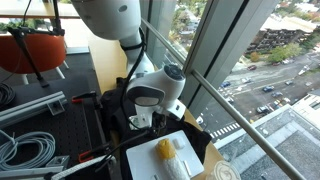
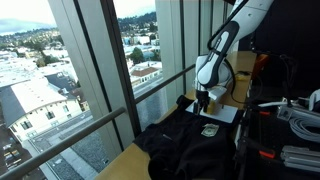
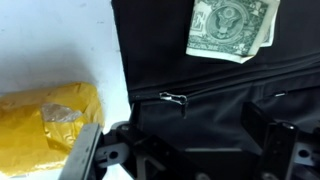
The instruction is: Close the zip of the jersey
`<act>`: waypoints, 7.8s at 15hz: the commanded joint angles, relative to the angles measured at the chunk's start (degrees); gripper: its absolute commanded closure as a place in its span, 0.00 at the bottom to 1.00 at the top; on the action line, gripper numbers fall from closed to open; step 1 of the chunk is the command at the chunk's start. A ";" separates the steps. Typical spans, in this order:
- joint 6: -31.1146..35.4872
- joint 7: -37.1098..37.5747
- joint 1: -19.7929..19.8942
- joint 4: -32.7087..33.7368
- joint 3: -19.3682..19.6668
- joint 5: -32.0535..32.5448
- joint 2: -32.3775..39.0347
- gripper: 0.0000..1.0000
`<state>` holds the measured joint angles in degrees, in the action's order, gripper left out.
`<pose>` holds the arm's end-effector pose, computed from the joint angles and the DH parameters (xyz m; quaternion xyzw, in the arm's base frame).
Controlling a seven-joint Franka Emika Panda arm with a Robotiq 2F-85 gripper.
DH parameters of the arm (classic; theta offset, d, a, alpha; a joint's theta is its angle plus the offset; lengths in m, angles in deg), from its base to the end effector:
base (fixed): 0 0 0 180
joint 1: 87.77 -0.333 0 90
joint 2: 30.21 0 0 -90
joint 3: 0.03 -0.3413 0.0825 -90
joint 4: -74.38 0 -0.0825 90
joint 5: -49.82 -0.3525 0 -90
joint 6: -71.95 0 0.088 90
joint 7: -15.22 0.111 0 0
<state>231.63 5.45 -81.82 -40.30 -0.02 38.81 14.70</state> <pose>0.5830 -0.0693 0.1037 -0.9978 0.0568 -0.0053 0.0329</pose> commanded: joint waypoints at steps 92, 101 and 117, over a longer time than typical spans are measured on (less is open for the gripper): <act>5.40 2.58 -12.16 -3.74 -6.39 9.00 -1.10 0.98; 5.02 3.76 -14.77 -1.39 -7.27 9.04 0.29 0.98; 4.21 4.02 -18.80 3.43 -9.72 9.14 2.90 0.98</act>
<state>236.32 7.36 -100.17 -38.88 -8.12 46.28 16.91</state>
